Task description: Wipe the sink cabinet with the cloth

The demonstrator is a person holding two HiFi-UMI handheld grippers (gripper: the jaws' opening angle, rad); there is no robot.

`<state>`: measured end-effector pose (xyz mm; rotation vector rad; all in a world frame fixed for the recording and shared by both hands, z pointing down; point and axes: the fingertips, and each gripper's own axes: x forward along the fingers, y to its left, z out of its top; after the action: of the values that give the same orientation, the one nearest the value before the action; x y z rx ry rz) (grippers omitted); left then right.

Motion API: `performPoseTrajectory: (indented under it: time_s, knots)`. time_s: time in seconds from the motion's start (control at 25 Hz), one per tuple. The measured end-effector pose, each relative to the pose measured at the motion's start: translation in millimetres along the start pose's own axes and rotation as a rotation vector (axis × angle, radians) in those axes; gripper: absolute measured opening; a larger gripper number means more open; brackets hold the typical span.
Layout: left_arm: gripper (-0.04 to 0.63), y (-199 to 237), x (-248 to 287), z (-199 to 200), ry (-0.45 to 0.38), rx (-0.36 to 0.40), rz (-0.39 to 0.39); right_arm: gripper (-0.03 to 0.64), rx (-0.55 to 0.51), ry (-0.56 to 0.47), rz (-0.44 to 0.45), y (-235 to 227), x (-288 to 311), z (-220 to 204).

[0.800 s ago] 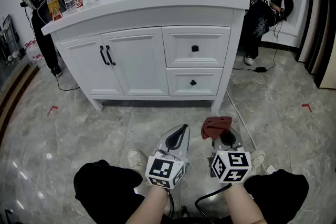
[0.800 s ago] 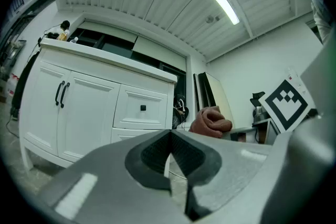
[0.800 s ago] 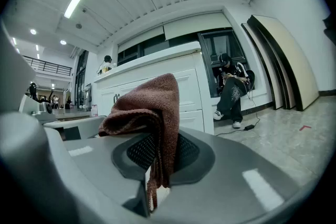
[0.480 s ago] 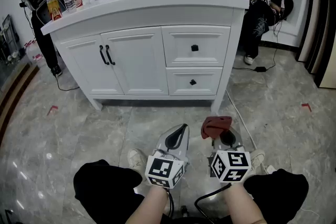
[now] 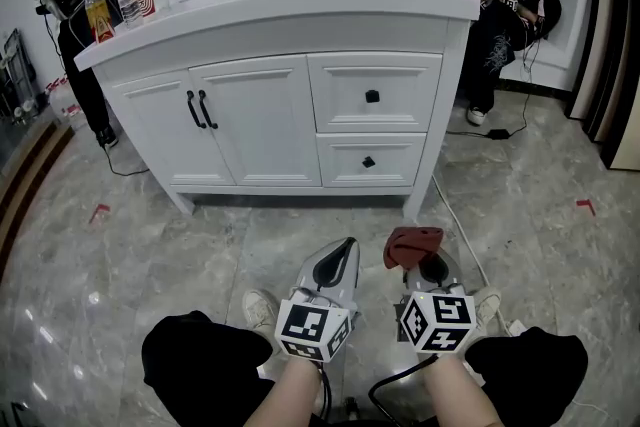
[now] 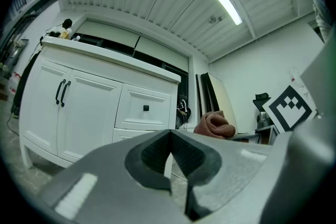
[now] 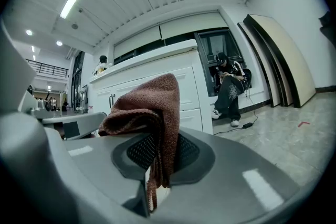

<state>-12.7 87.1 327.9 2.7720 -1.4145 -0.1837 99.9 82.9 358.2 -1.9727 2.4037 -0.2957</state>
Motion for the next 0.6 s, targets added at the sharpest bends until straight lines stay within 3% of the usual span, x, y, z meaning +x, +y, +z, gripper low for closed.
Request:
performPoseTrajectory:
  time_s: [0.6]
  knots:
    - [0.0,81.8,77.8,-8.1,-0.008,-0.031,0.062,0.078,0.093,0.011,0.032,-5.7,123.7,8.4]
